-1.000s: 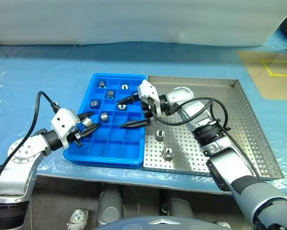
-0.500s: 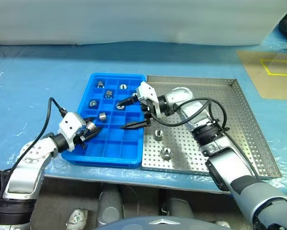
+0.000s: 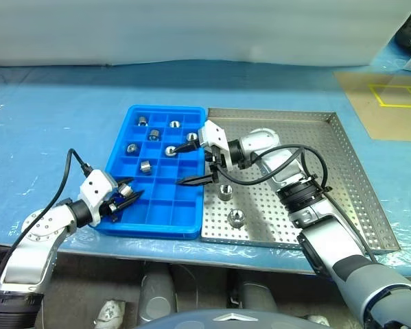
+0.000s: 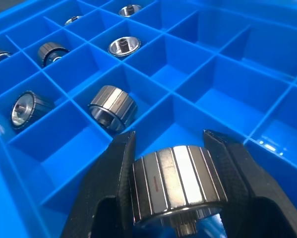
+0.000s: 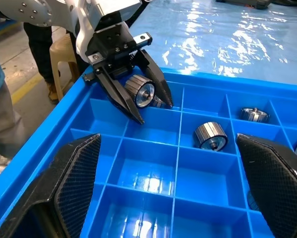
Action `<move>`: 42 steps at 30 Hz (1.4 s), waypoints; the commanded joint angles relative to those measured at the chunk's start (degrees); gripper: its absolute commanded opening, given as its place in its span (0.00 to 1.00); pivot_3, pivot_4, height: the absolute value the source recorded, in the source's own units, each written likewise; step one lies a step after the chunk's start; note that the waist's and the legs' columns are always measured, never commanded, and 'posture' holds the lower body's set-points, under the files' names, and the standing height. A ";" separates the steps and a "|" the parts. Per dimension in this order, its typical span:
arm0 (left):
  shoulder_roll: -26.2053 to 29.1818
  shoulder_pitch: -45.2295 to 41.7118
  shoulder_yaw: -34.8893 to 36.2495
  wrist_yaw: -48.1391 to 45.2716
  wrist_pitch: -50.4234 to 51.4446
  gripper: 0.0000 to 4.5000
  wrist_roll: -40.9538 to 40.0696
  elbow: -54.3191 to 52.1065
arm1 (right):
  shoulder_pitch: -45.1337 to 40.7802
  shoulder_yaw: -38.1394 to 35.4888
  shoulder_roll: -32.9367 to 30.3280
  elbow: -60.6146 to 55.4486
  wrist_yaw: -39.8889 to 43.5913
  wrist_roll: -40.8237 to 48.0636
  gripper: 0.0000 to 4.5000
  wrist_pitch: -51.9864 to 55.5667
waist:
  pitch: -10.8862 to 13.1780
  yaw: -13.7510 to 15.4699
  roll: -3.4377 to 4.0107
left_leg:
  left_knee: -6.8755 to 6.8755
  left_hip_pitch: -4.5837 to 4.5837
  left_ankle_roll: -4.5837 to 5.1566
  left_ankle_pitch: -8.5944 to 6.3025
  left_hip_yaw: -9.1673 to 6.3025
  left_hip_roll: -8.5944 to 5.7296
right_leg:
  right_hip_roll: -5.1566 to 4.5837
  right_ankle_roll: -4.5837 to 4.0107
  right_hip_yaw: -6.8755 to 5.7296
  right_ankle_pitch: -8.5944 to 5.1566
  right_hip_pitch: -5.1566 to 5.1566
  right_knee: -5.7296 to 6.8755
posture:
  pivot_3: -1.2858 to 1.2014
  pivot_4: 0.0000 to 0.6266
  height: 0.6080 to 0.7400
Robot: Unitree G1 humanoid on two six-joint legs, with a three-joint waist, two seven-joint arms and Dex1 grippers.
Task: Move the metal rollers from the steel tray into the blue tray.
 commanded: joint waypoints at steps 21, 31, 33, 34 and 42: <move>2.22 3.51 -3.42 -3.23 1.16 1.00 -1.98 -3.97 | 0.87 -0.62 -0.52 -1.61 -1.21 -1.23 1.00 -2.49 | -0.01 -0.17 0.01 | -0.10 0.16 -0.04 0.02 0.04 0.03 | 0.08 -0.07 0.07 -0.04 0.01 0.03 | 0.59 0.24 1.00; 1.23 -4.13 -0.21 0.08 1.85 1.00 -4.18 -3.97 | 1.14 -1.25 -1.08 -2.01 -1.80 -0.78 1.00 -1.87 | -0.02 -0.07 -0.03 | -0.07 0.18 -0.10 0.06 0.03 0.06 | 0.10 -0.07 0.05 -0.04 0.01 0.15 | 0.59 0.24 1.00; 0.89 -7.12 0.13 0.70 3.94 1.00 -6.55 -5.86 | 0.93 -2.11 -1.96 -2.25 -1.67 -0.25 1.00 -1.07 | -0.02 0.03 -0.03 | -0.05 0.17 -0.14 0.09 0.03 0.05 | 0.08 -0.09 0.04 -0.03 0.01 0.20 | 0.58 0.24 1.00; 0.78 -8.32 0.00 0.87 4.90 1.00 -7.54 -6.61 | 0.97 -2.47 -2.54 -2.44 -1.57 -0.08 1.00 -0.75 | -0.02 0.06 -0.03 | -0.03 0.17 -0.14 0.09 0.03 0.06 | 0.08 -0.10 0.04 -0.02 0.03 0.21 | 0.58 0.24 1.00; -0.69 -18.92 -4.68 -1.88 11.35 1.00 -13.83 -6.89 | 7.08 -4.19 -11.36 -9.34 -0.70 -0.04 1.00 3.75 | -0.03 -0.13 -0.04 | 0.04 0.18 -0.18 0.12 0.03 0.06 | 0.12 -0.13 0.06 -0.01 0.05 0.22 | 0.54 0.24 1.00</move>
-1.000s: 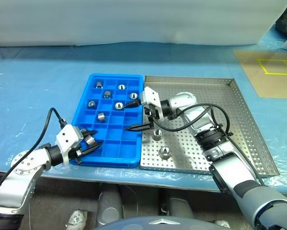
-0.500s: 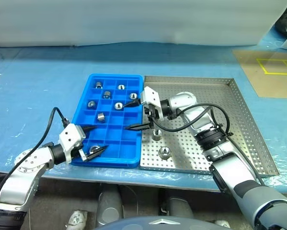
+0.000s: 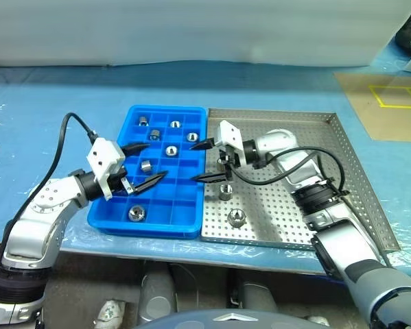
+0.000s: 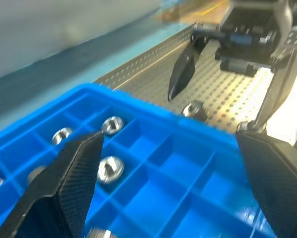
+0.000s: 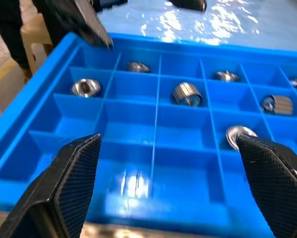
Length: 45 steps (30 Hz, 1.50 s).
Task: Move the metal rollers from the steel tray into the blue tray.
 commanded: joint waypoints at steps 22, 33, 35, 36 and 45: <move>-3.94 -5.66 -11.63 -9.46 -1.47 1.00 3.37 6.82 | 13.67 1.28 -4.10 -2.55 -8.02 -3.38 1.00 1.27 | 0.00 -3.05 -0.01 | -0.04 0.28 -0.12 0.07 0.05 0.12 | 0.28 -0.10 0.27 0.07 0.08 0.00 | 0.50 0.24 1.00; -1.62 -4.26 -10.47 -10.82 -2.59 1.00 5.36 9.67 | 13.49 3.76 -1.66 0.45 -7.25 -5.40 0.91 -1.07 | -0.01 -3.12 -0.02 | -0.07 0.63 -0.11 0.07 0.14 0.12 | 0.29 -0.10 0.38 0.07 0.32 0.00 | 0.51 0.24 1.00; -1.61 -4.01 -10.45 -10.78 -2.82 1.00 5.63 9.59 | 13.37 3.59 -1.49 1.09 -7.42 -5.75 0.80 -1.73 | -0.01 -3.10 -0.02 | -0.12 0.76 -0.11 0.07 0.18 0.11 | 0.29 -0.10 0.43 0.07 0.38 0.00 | 0.51 0.24 1.00; -1.59 -3.87 -10.45 -10.78 -2.95 1.00 5.75 9.55 | 13.27 3.48 -1.37 1.48 -7.78 -6.02 0.73 -2.13 | -0.02 -3.09 -0.03 | -0.15 0.76 -0.12 0.07 0.18 0.11 | 0.29 -0.10 0.43 0.07 0.38 -0.01 | 0.51 0.24 1.00; -1.74 -3.31 -10.28 -10.87 -4.03 1.00 6.34 10.15 | 12.39 2.71 -1.04 4.09 -9.17 -7.48 0.37 -5.09 | -0.02 -3.09 -0.03 | -0.30 0.79 -0.13 0.08 0.20 0.11 | 0.33 -0.11 0.45 0.06 0.37 -0.11 | 0.51 0.24 1.00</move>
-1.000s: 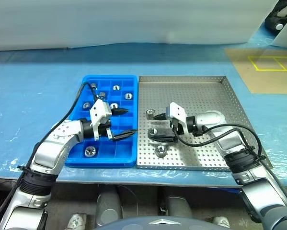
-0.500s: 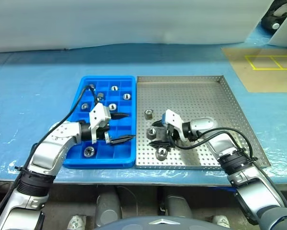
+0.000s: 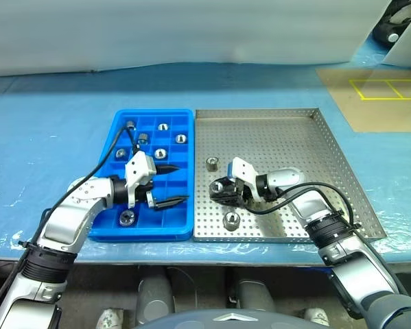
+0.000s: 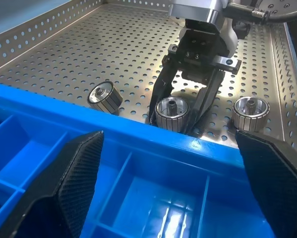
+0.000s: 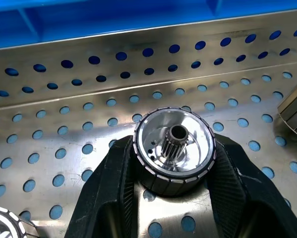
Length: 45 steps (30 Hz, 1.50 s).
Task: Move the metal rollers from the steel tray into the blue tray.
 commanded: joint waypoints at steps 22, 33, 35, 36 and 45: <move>9.44 5.65 17.72 1.84 -0.27 1.00 -3.71 -3.99 | -15.20 -0.17 8.72 0.68 3.26 2.91 0.37 -2.65 | 0.04 0.31 -0.07 | -0.24 -0.13 -0.09 0.05 0.00 0.09 | 0.16 -0.12 0.02 -0.07 -0.29 -0.01 | 0.56 0.24 1.00; 9.46 16.28 23.25 6.03 2.43 1.00 -5.19 -12.63 | -20.91 3.14 19.65 16.57 5.79 -0.01 0.37 -9.85 | 0.11 1.67 -0.22 | -0.31 -0.29 -0.11 0.04 -0.04 0.14 | 0.15 -0.17 -0.09 -0.09 -0.39 -0.08 | 0.60 0.24 1.00; 9.32 17.16 23.30 6.57 2.62 1.00 -5.27 -13.59 | -21.20 3.34 20.91 18.84 5.49 -0.88 0.37 -10.71 | 0.11 1.80 -0.22 | -0.31 -0.31 -0.11 0.05 -0.05 0.16 | 0.15 -0.17 -0.12 -0.10 -0.40 -0.07 | 0.61 0.24 1.00; 9.29 17.39 23.38 6.89 2.83 1.00 -5.39 -13.92 | -21.22 3.55 21.46 19.97 5.49 -1.33 0.37 -11.22 | 0.11 1.87 -0.22 | -0.31 -0.32 -0.11 0.05 -0.05 0.16 | 0.15 -0.17 -0.13 -0.10 -0.40 -0.06 | 0.61 0.24 1.00; 9.66 18.05 23.44 7.96 3.67 1.00 -6.04 -15.03 | -21.23 3.19 24.38 24.37 5.37 -2.80 0.54 -13.99 | 0.11 2.09 -0.23 | -0.31 -0.31 -0.13 0.06 -0.09 0.17 | 0.15 -0.18 -0.16 -0.10 -0.38 -0.04 | 0.61 0.24 1.00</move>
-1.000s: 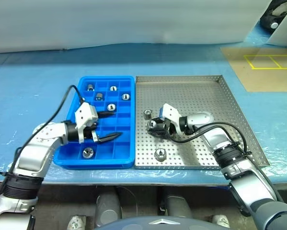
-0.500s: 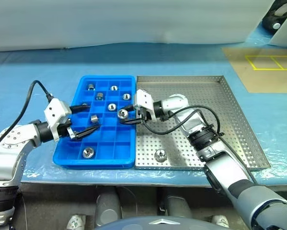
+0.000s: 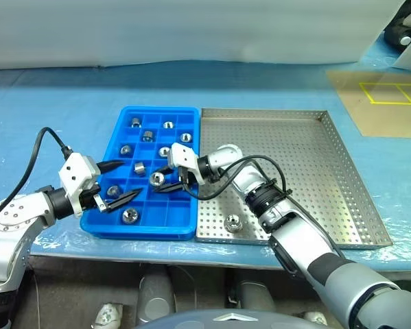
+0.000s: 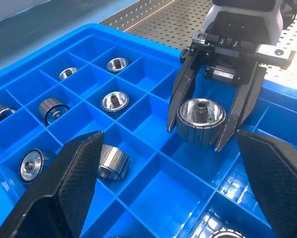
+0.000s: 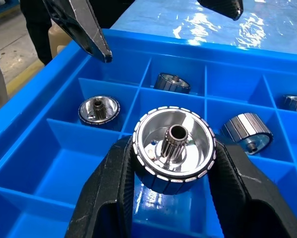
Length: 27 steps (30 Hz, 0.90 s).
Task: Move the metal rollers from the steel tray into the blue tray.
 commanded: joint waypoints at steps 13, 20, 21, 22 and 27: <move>-0.36 -8.39 -5.01 -1.69 -1.08 1.00 0.09 2.65 | -0.26 -7.75 -5.73 -7.68 -4.15 2.90 0.91 2.97 | 0.00 0.05 0.00 | 0.03 0.01 -0.03 0.02 0.00 -0.02 | 0.00 0.00 0.02 0.00 0.02 0.06 | 0.57 0.24 1.00; -3.30 -15.79 -12.19 -4.26 -2.92 1.00 1.71 7.81 | 2.01 -16.54 -15.12 -13.50 -9.43 6.21 0.91 9.84 | -0.01 -0.40 -0.03 | 0.05 0.03 -0.07 0.05 0.02 -0.05 | 0.03 0.00 0.09 0.01 0.02 0.08 | 0.53 0.24 1.00; -3.56 -16.48 -12.86 -4.68 -3.22 1.00 1.94 8.48 | 2.74 -16.52 -16.01 -13.28 -9.87 5.73 0.91 9.83 | -0.02 -0.48 -0.05 | 0.07 0.04 -0.07 0.05 0.04 -0.06 | 0.03 0.00 0.13 0.01 0.02 0.08 | 0.53 0.24 1.00; -3.85 -17.28 -13.65 -5.22 -3.73 1.00 2.31 9.35 | 3.73 -16.51 -16.83 -13.11 -9.99 5.48 0.91 10.13 | -0.03 -0.53 -0.05 | 0.06 0.06 -0.10 0.07 0.04 -0.06 | 0.04 0.00 0.13 0.01 0.03 0.08 | 0.52 0.24 1.00; -5.59 -21.39 -16.23 -7.20 -5.18 1.00 3.17 13.60 | 8.06 -15.24 -18.02 -12.46 -11.22 4.38 0.91 10.57 | -0.02 -1.65 -0.04 | 0.02 0.14 -0.28 0.18 0.07 -0.03 | 0.12 -0.01 0.20 0.01 0.01 0.11 | 0.50 0.24 1.00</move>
